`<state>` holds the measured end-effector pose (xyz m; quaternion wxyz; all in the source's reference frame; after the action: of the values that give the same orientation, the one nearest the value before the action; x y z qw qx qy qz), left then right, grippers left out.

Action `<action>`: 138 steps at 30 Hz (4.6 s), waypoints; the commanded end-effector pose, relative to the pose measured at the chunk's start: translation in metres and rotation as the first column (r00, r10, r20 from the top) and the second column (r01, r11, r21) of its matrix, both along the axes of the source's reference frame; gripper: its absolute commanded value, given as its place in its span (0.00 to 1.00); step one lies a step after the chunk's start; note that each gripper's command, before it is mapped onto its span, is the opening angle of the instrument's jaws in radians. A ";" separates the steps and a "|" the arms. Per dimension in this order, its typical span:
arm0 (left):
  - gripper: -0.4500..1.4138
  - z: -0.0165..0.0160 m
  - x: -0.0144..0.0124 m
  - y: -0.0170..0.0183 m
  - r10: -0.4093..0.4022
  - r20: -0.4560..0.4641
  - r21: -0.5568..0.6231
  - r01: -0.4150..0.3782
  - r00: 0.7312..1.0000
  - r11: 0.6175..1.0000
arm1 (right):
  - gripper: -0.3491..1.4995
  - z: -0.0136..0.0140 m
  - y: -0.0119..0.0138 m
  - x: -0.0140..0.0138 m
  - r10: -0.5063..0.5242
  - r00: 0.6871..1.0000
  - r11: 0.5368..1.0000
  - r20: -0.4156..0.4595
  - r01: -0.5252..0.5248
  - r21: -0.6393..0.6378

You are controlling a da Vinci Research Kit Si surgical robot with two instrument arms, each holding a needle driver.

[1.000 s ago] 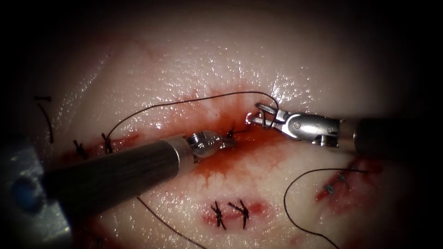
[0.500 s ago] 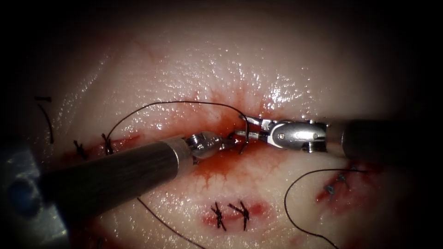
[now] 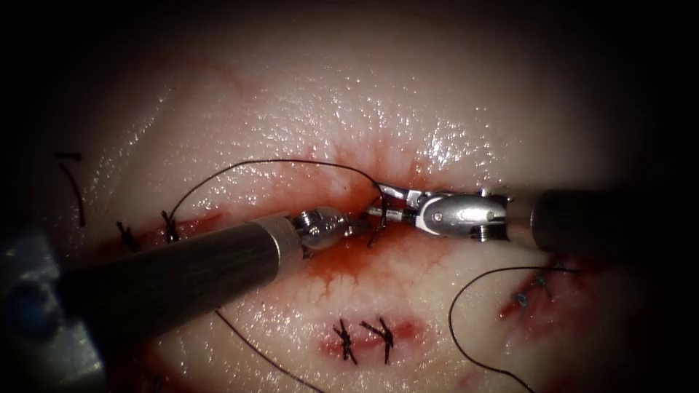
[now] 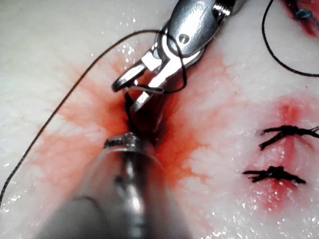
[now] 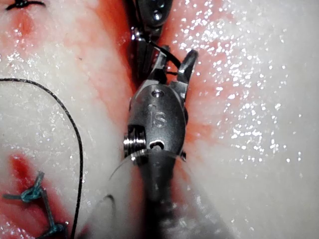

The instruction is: Wound Closure

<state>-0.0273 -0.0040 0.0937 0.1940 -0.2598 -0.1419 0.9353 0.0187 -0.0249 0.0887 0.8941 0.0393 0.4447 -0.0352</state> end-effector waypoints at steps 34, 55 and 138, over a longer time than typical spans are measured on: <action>0.16 0.0002 -0.0006 0.0000 -0.002 -0.001 0.002 0.002 1.000 1.000 | 0.00 0.0011 0.0015 -0.0012 0.138 0.989 0.988 -0.059 -0.133 0.075; 0.16 -0.0014 -0.0022 -0.0014 -0.006 0.006 0.016 0.006 1.000 1.000 | 0.62 -0.0067 0.0109 0.0025 0.293 0.921 0.942 -0.255 -0.232 0.244; 0.14 -0.0014 -0.0017 -0.0015 0.003 0.003 0.021 -0.003 1.000 1.000 | 0.00 -0.0016 0.0059 0.0030 0.025 0.950 0.948 -0.312 -0.122 -0.294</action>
<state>-0.0285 -0.0055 0.0916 0.1956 -0.2585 -0.1519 0.9337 0.0209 -0.0185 0.0863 0.8120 -0.1230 0.5656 -0.0754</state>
